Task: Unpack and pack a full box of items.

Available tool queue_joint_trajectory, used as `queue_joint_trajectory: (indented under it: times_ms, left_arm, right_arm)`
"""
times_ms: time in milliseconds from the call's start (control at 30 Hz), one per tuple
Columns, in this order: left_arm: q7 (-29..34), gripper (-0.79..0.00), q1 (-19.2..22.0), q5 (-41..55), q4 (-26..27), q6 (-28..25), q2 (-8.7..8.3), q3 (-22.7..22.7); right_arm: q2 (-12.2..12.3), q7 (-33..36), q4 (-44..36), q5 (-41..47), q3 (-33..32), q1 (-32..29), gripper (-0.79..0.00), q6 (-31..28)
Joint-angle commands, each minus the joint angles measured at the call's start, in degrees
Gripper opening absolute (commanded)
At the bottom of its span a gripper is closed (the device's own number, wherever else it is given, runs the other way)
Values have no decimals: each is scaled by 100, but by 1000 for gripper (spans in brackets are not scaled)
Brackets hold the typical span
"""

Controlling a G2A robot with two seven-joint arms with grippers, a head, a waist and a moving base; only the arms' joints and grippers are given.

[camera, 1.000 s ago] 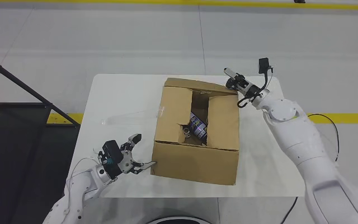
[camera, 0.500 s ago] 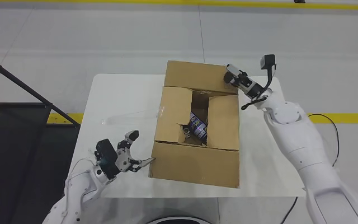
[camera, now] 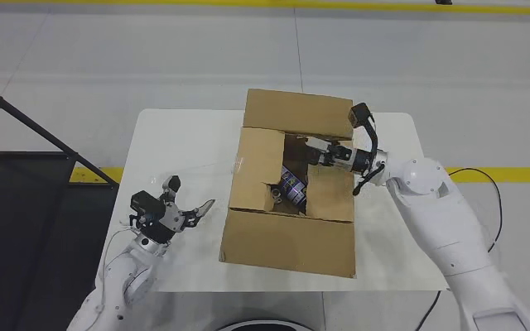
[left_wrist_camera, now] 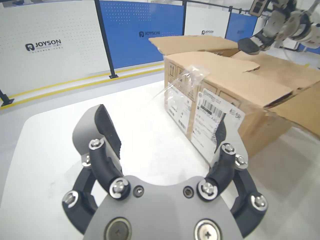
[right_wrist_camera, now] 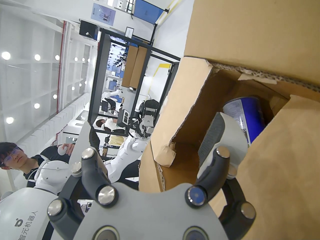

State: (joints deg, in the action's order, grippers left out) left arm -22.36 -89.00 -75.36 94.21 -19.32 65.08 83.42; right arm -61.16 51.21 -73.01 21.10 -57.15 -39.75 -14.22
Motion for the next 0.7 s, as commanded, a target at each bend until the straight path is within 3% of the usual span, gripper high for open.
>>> queue_joint_trajectory:
  times_ms: [0, 233, 667]
  left_arm:
    - [152, 0, 139, -140, -55, 182, 24, -157]
    - [248, 0, 400, -415, -194, 172, 75, -549]
    - [147, 0, 422, -441, -252, 46, 93, -641]
  right_arm:
    - [1, -52, -105, -106, 10, -57, 0, 116]
    - [-44, -201, -166, -275, 94, -129, 0, 311]
    - [-290, 17, 188, 61, 529, 138, 0, 367]
